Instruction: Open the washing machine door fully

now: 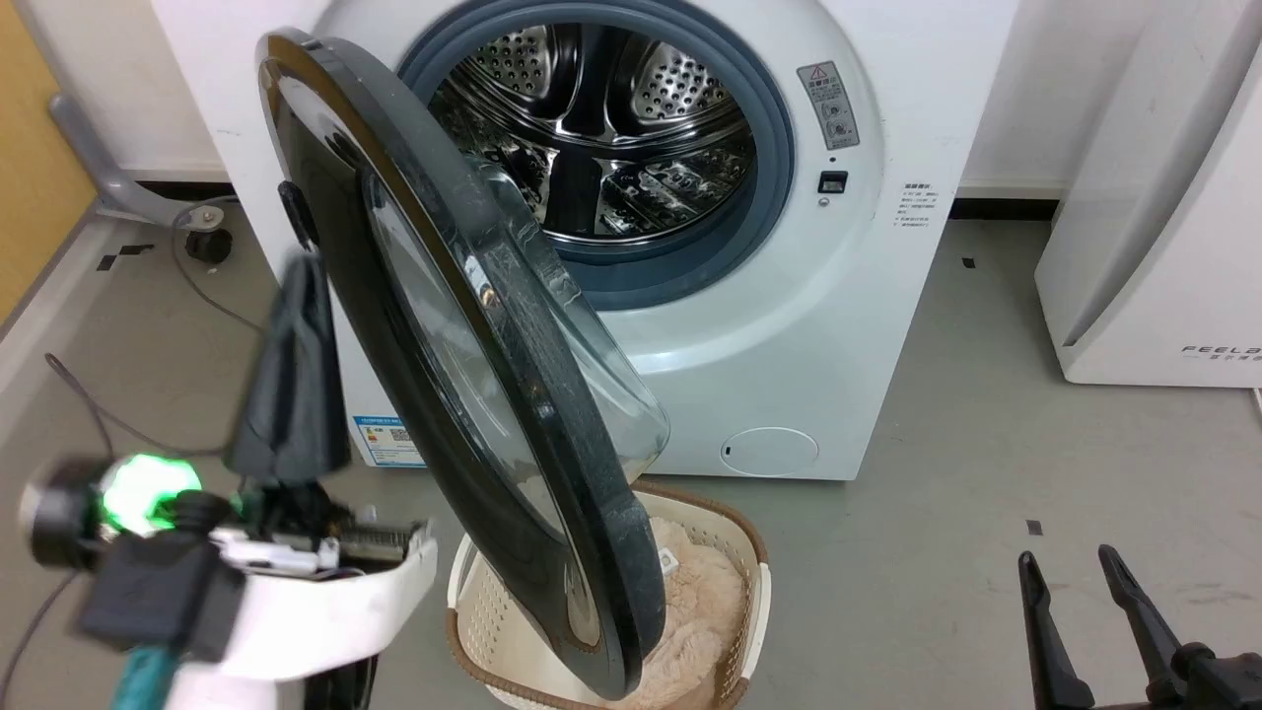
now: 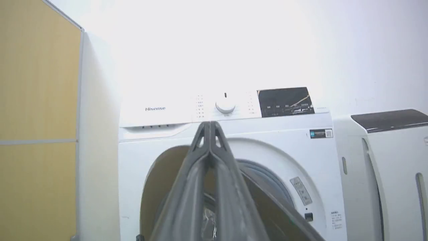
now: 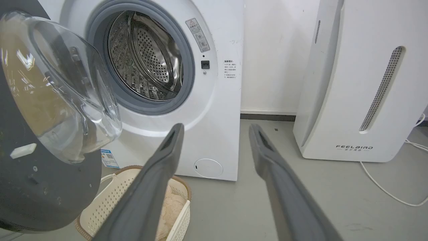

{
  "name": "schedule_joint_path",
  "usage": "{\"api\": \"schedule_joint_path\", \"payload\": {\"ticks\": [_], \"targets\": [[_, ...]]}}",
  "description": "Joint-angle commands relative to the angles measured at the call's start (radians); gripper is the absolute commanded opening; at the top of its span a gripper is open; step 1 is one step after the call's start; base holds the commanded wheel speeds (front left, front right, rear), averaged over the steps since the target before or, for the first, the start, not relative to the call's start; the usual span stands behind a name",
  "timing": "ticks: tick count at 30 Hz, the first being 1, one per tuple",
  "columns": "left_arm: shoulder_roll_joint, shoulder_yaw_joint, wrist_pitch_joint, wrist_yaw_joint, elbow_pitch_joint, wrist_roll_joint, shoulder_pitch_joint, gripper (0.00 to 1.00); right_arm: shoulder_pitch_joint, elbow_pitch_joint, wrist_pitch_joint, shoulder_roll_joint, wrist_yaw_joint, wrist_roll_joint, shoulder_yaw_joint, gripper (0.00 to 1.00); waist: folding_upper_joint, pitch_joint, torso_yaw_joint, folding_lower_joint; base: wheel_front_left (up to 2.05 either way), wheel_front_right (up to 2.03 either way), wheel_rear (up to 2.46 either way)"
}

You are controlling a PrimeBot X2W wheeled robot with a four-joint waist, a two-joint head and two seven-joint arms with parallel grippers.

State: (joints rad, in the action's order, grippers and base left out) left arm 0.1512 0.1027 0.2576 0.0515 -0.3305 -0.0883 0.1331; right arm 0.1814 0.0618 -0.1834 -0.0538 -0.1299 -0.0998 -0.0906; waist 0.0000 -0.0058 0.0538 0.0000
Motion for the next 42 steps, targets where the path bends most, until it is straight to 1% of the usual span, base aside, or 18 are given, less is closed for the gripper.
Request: {"api": "schedule_joint_path", "payload": {"ticks": [1, 3, 6, 9, 11, 13, 18, 21, 23, 26, 28, 31, 34, 37, 40, 42], "targets": [[-0.001, 0.004, 0.004, 0.002, -0.06, 0.007, 0.043, 0.0, -0.002, 0.001, -0.003, 0.004, -0.001, -0.01, -0.001, 1.0, 0.0, 0.0, 0.002, 0.0, 0.0, 0.0, 0.0], [-0.005, 0.018, 0.004, -0.004, -0.125, 0.009, 0.081, 0.0, -0.002, 0.001, -0.002, 0.004, -0.001, -0.008, 0.0, 1.0, 0.0, 0.0, 0.002, 0.0, 0.0, 0.0, 0.0], [-0.016, 0.069, -0.013, -0.028, -0.195, 0.006, 0.127, 0.0, -0.001, 0.0, -0.002, 0.004, -0.001, -0.005, 0.004, 1.0, 0.0, -0.003, -0.002, 0.0, 0.0, 0.0, 0.0], [-0.039, 0.156, -0.057, -0.057, -0.233, -0.012, 0.148, 0.0, 0.001, -0.002, -0.003, 0.004, -0.001, -0.002, 0.007, 1.0, 0.0, -0.006, -0.01, 0.0, 0.0, 0.0, 0.0], [-0.054, 0.235, -0.092, -0.083, -0.243, -0.037, 0.144, 0.0, 0.004, -0.007, 0.0, 0.004, -0.001, -0.005, 0.006, 1.0, 0.0, -0.008, -0.014, 0.0, 0.0, 0.0, 0.0], [-0.065, 0.316, -0.133, -0.105, -0.237, -0.067, 0.127, 0.0, 0.007, -0.01, 0.001, 0.004, -0.001, -0.007, 0.006, 1.0, 0.0, -0.012, -0.016, 0.0, 0.0, 0.0, 0.0], [-0.068, 0.493, -0.259, -0.141, -0.174, -0.136, 0.054, 0.0, 0.012, -0.017, 0.002, 0.004, -0.001, -0.007, 0.003, 1.0, 0.0, -0.016, -0.015, 0.0, 0.0, 0.0, 0.0], [-0.05, 0.574, -0.332, -0.153, -0.121, -0.169, 0.001, 0.0, 0.012, -0.018, 0.003, 0.004, -0.001, -0.008, 0.001, 1.0, 0.0, -0.014, -0.011, 0.0, 0.0, 0.0, 0.0], [-0.032, 0.605, -0.381, -0.154, -0.085, -0.182, -0.035, 0.0, 0.011, -0.02, 0.006, 0.004, -0.001, -0.009, 0.002, 1.0, 0.0, -0.012, -0.009, 0.0, 0.0, 0.0, 0.0], [-0.008, 0.63, -0.442, -0.145, -0.033, -0.194, -0.081, 0.0, 0.01, -0.021, 0.008, 0.004, -0.001, -0.009, 0.001, 1.0, 0.0, -0.01, -0.005, 0.0, 0.0, 0.0, 0.0], [0.008, 0.633, -0.469, -0.131, 0.011, -0.195, -0.107, 0.0, 0.008, -0.022, 0.01, 0.004, -0.001, -0.008, 0.004, 1.0, 0.0, -0.008, -0.006, 0.0, 0.0, 0.0, 0.0], [0.017, 0.621, -0.476, -0.11, 0.061, -0.19, -0.12, 0.0, 0.005, -0.022, 0.012, 0.004, -0.001, -0.008, 0.005, 1.0, 0.0, -0.005, -0.008, 0.0, 0.0, 0.0, 0.0], [0.009, 0.573, -0.444, -0.056, 0.147, -0.177, -0.12, 0.0, 0.002, -0.024, 0.015, 0.004, -0.001, -0.01, 0.004, 1.0, 0.0, -0.001, -0.01, 0.0, 0.0, 0.0, 0.0], [-0.008, 0.526, -0.396, -0.014, 0.219, -0.169, -0.095, 0.0, 0.002, -0.03, 0.016, 0.004, -0.001, -0.012, 0.003, 1.0, 0.0, 0.001, -0.014, 0.0, 0.0, 0.0, 0.0], [-0.021, 0.494, -0.362, 0.008, 0.265, -0.172, -0.069, 0.0, 0.003, -0.036, 0.017, 0.004, -0.001, -0.014, 0.004, 1.0, 0.0, 0.003, -0.017, 0.0, 0.0, 0.0, 0.0], [-0.019, 0.475, -0.343, 0.019, 0.286, -0.174, -0.056, 0.0, 0.002, -0.041, 0.018, 0.004, -0.001, -0.021, 0.005, 1.0, 0.0, 0.005, -0.019, 0.0, 0.0, 0.0, 0.0]]}}
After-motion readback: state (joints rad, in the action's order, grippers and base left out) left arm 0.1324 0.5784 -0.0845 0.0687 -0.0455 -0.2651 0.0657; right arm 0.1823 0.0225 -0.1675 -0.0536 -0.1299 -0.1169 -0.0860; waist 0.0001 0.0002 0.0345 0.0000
